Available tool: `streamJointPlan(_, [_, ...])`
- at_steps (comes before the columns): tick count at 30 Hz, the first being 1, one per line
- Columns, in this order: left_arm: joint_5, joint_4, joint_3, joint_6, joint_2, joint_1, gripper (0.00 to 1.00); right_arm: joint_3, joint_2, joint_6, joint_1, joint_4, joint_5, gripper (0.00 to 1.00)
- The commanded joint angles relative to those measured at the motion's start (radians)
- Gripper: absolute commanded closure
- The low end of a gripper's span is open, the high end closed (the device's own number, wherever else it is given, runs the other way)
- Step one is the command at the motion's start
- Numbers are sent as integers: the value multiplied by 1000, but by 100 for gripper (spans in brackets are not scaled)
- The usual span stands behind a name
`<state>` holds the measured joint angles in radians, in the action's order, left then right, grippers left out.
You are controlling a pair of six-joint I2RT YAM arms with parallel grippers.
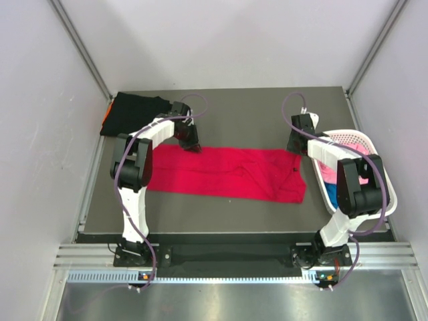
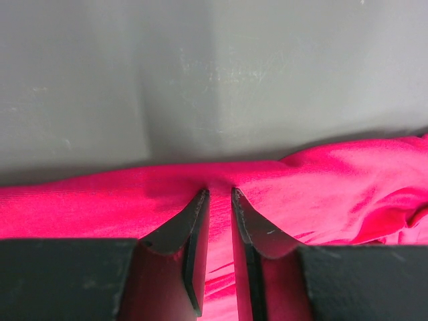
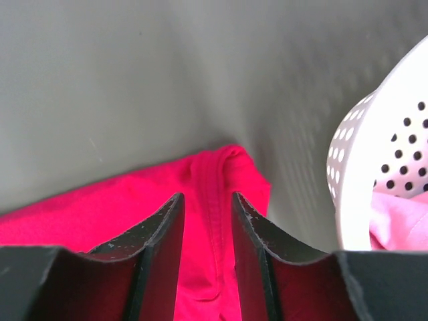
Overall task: Fold and stack the t-shirts
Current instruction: Fold the tshirt
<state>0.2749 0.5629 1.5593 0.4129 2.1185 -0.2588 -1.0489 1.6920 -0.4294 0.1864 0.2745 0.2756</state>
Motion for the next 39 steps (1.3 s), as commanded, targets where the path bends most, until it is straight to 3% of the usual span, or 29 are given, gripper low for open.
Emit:
streamJointPlan(1, [-65, 29, -19, -8, 38, 15, 75, -7, -2, 12, -11, -75, 53, 65])
streamJointPlan(14, [-88, 55, -11, -6, 35, 15, 76, -20, 86, -8, -48, -109, -35, 63])
streamJointPlan(16, [-91, 61, -7, -5, 40, 16, 76, -33, 106, -8, -48, -101, -44, 70])
streamJointPlan(17, [-95, 72, -5, -6, 41, 16, 76, -37, 109, -11, -50, -101, -46, 85])
streamJointPlan(19, [-123, 81, -5, -6, 44, 16, 76, -40, 109, -14, -51, -98, -33, 99])
streamJointPlan(20, [-140, 95, -5, -6, 47, 19, 76, -42, 106, -14, -54, -94, -29, 100])
streamJointPlan(26, [-196, 86, -31, 10, 44, 33, 76, -72, 86, 11, -65, -57, 74, 100])
streamJointPlan(39, [-237, 106, -24, 24, 63, 55, 76, -66, 90, 3, -110, -55, 56, 100])
